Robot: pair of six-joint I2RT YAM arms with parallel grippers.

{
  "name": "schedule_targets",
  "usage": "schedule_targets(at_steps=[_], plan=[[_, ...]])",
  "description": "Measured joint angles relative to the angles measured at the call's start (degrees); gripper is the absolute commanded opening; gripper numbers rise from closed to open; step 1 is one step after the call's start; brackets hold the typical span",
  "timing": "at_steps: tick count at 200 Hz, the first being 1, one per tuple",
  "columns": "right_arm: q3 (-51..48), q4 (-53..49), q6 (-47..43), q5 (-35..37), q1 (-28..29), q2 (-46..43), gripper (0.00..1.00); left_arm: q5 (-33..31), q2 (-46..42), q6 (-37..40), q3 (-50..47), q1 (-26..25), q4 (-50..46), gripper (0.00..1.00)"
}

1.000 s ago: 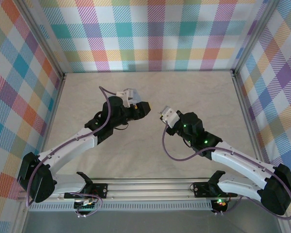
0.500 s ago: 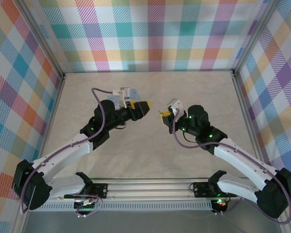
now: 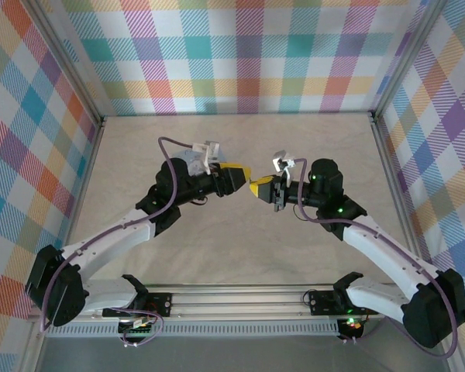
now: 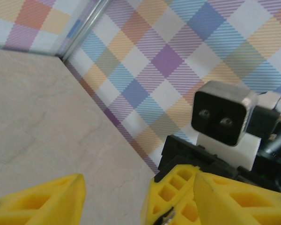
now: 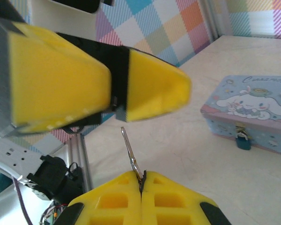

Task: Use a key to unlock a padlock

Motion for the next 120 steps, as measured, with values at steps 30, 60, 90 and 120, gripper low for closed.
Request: schedule_targets(at_steps=[30, 60, 90, 120], plan=[[0.3, 0.6, 1.4, -1.1, -0.1, 0.4, 0.0, 2.0, 1.8, 0.0, 0.9, -0.7, 0.0, 0.51], [0.6, 0.9, 2.0, -1.1, -0.1, 0.4, 0.0, 2.9, 1.9, 0.4, 1.8, -1.2, 0.0, 0.35], [0.6, 0.9, 2.4, -1.0, -0.1, 0.5, 0.0, 2.9, 2.0, 0.9, 2.2, -1.3, -0.1, 0.17], [0.6, 0.9, 3.0, -0.9, -0.1, 0.5, 0.12, 3.3, 2.0, 2.0, 2.6, -1.5, -0.1, 0.0]])
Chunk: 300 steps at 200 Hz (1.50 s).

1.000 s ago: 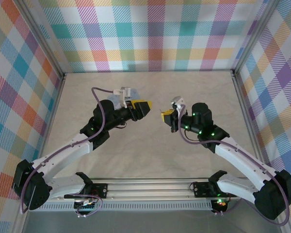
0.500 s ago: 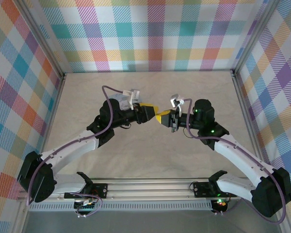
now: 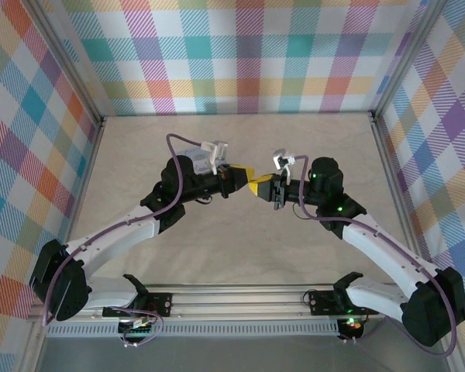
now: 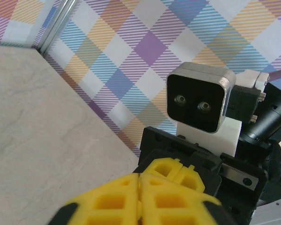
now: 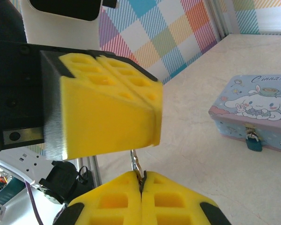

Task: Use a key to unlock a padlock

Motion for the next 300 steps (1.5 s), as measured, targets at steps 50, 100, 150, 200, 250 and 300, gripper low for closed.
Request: schedule_targets(at_steps=[50, 100, 150, 200, 250, 300], plan=[[-0.7, 0.3, 1.3, -0.1, -1.3, -1.1, 0.45, -0.7, 0.0, 0.0, 0.0, 0.0, -0.3, 0.0], [-2.6, 3.4, 4.3, -3.0, -2.7, -2.6, 0.52, -1.1, 0.0, 0.0, 0.0, 0.0, -0.4, 0.0], [-2.6, 6.9, 7.1, -6.7, -2.6, 1.2, 0.45, -1.2, 0.0, 0.0, 0.0, 0.0, -0.4, 0.0], [-2.5, 8.9, 8.6, -7.5, -1.9, 3.0, 0.37, -1.5, -0.2, 0.0, 0.0, 0.0, -0.4, 0.0], [-2.5, 10.1, 9.0, -7.5, -1.9, 3.0, 0.28, -1.6, -0.2, 0.0, 0.0, 0.0, -0.4, 0.0], [-2.5, 10.5, 9.7, -7.5, -1.9, 3.0, 0.19, -1.6, -0.2, 0.1, 0.0, 0.0, -0.4, 0.0]])
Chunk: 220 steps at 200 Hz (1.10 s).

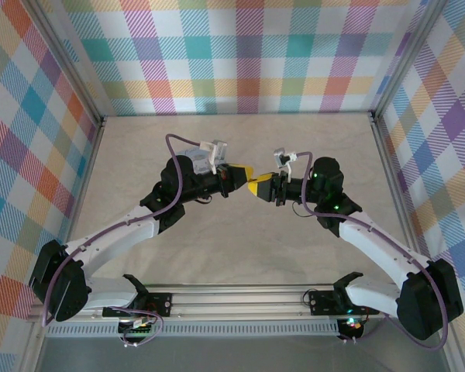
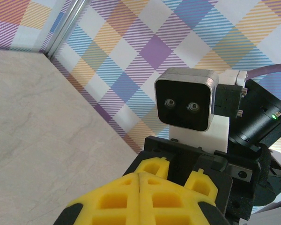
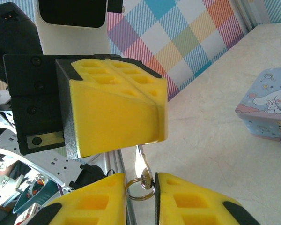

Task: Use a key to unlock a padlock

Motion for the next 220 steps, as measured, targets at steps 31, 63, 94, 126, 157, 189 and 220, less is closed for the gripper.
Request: schedule_targets(at_steps=[31, 63, 94, 126, 157, 189, 220], plan=[[0.0, 0.1, 0.5, 0.4, 0.0, 0.0, 0.17, 0.0, 0.0, 0.1, 0.0, 0.0, 0.0, 0.0], [0.0, 0.1, 0.7, 0.8, 0.0, 0.0, 0.26, 0.0, 0.0, 0.1, 0.0, 0.0, 0.0, 0.0], [0.0, 0.2, 0.7, 0.8, 0.0, 0.0, 0.27, 0.0, 0.0, 0.2, 0.0, 0.0, 0.0, 0.0], [0.0, 0.3, 0.7, 0.8, 0.0, 0.0, 0.26, -0.1, 0.0, 0.5, 0.0, 0.0, -0.6, 0.0], [0.0, 1.4, 0.9, 0.7, 0.0, 0.0, 0.24, -0.7, 0.0, 0.6, 0.0, 0.0, -1.3, 0.0], [0.0, 1.4, 1.2, 0.8, 0.0, 0.4, 0.23, -1.1, 0.0, 0.6, 0.0, 0.0, -1.4, 0.0], [0.0, 1.5, 1.6, 0.8, 0.0, 0.9, 0.23, -1.5, 0.0, 0.6, 0.0, 0.0, -1.9, 0.0]])
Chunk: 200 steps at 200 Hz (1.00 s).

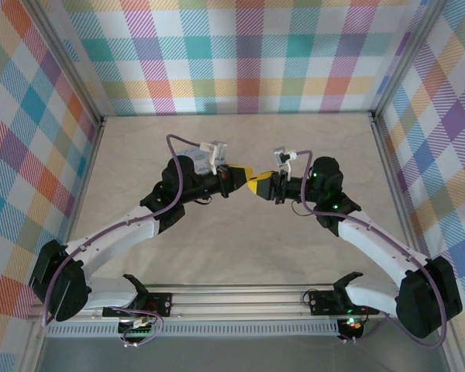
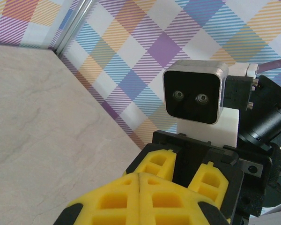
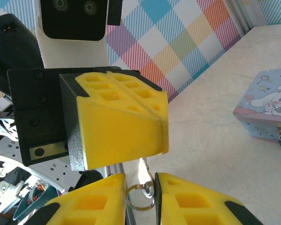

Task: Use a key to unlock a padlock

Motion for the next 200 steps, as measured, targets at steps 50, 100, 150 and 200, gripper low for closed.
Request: schedule_targets(at_steps=[50, 100, 150, 200], plan=[[0.0, 0.2, 0.4, 0.0, 0.0, 1.0, 0.19, -0.6, 0.0, 0.0, 0.0, 0.0, -1.0, 0.0], [0.0, 0.4, 0.4, 0.1, 0.0, 1.6, 0.18, -0.6, 0.0, 0.0, 0.0, 0.0, -1.3, 0.0], [0.4, 1.2, 0.6, 0.2, 0.0, 2.4, 0.13, -1.0, 0.0, 0.0, 0.0, 0.0, -1.6, 0.0], [0.4, 1.2, 0.6, 0.7, 0.0, 2.5, 0.13, -1.6, 0.0, -0.1, -0.1, 0.0, -1.6, 0.0]])
